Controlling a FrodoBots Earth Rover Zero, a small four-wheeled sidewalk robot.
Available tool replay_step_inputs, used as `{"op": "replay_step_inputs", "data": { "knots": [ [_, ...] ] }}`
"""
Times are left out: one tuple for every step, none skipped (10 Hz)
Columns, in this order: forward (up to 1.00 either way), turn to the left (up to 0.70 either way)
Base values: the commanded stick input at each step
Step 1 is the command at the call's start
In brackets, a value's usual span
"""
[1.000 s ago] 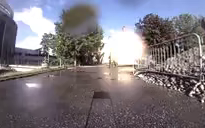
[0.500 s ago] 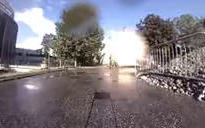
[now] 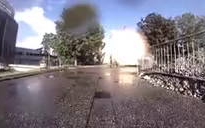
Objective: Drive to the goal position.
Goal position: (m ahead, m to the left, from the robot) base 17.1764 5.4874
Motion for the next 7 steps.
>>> {"op": "replay_step_inputs", "data": {
  "knots": [
    [0.50, 0.00],
    [0.50, 0.00],
    [0.50, 0.00],
    [0.50, 0.00],
    [0.50, 0.00],
    [0.50, 0.00],
    [0.50, 0.00]
  ]
}}
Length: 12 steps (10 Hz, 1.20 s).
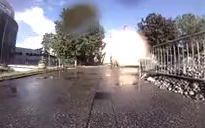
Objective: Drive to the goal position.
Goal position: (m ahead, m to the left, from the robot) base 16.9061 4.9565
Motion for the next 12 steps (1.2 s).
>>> {"op": "replay_step_inputs", "data": {
  "knots": [
    [0.50, 0.00],
    [0.50, 0.00],
    [0.50, 0.00],
    [0.50, 0.00],
    [0.50, 0.00],
    [0.50, 0.00],
    [0.50, 0.00],
    [0.50, 0.00],
    [0.50, 0.00],
    [0.50, 0.00],
    [0.50, 0.00],
    [0.50, 0.00]
  ]
}}
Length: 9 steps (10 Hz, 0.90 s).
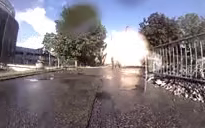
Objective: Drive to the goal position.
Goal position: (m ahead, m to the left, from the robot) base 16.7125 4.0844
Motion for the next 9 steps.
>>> {"op": "replay_step_inputs", "data": {
  "knots": [
    [0.50, 0.00],
    [0.50, 0.00],
    [0.50, 0.00],
    [0.50, 0.00],
    [0.50, 0.00],
    [0.50, 0.00],
    [0.50, 0.00],
    [0.50, 0.00],
    [0.50, 0.00]
  ]
}}
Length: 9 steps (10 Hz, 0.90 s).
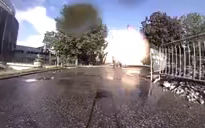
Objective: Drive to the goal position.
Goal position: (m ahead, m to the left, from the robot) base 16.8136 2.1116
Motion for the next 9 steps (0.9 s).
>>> {"op": "replay_step_inputs", "data": {
  "knots": [
    [0.50, 0.00],
    [0.50, 0.00],
    [0.50, 0.00],
    [0.50, 0.00],
    [0.50, 0.00],
    [0.50, 0.00],
    [0.50, 0.00],
    [0.50, 0.00],
    [0.50, 0.00]
  ]
}}
